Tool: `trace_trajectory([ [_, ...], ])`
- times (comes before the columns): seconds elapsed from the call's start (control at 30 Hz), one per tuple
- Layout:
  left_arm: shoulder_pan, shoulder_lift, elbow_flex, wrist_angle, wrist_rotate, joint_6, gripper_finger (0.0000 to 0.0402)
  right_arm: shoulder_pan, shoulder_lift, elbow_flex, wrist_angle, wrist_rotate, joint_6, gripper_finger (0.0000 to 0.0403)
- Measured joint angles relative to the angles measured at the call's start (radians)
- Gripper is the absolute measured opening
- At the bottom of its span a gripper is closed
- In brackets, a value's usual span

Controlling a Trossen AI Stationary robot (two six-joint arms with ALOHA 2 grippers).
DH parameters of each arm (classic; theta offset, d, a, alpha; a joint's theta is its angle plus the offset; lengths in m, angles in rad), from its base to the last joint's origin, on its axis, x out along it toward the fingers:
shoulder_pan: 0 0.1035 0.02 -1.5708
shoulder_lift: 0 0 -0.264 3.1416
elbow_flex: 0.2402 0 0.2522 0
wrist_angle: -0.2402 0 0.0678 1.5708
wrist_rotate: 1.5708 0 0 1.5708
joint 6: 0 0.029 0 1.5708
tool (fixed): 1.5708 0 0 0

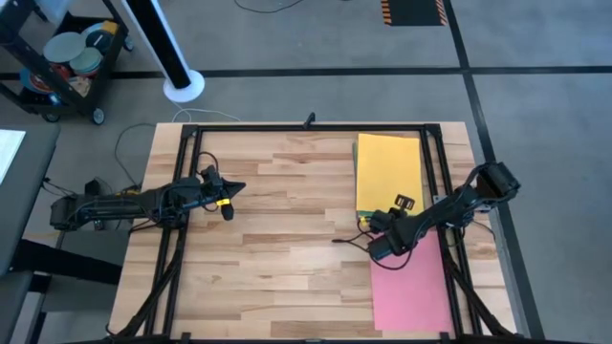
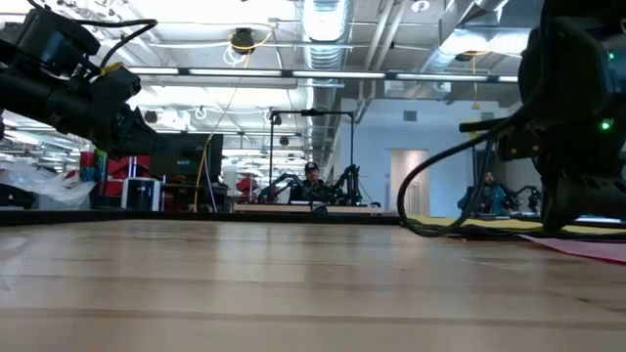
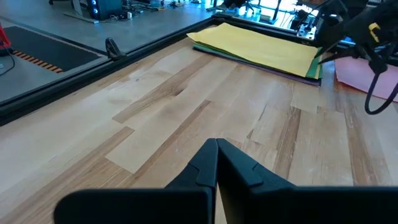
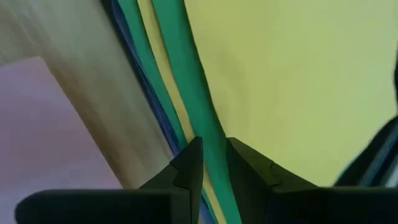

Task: Organize paper
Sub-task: Move the yellow paper to the top center of the table

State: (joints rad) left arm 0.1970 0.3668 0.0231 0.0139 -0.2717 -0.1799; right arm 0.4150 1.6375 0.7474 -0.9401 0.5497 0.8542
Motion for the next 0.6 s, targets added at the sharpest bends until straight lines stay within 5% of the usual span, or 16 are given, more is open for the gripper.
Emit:
trace_trajectory([
  [0.6, 0.000, 0.000, 0.000, 0.000, 0.000, 0.000, 0.0000, -0.003, 0.000, -0.003, -0.011, 0.042, 0.007, 0.0070],
])
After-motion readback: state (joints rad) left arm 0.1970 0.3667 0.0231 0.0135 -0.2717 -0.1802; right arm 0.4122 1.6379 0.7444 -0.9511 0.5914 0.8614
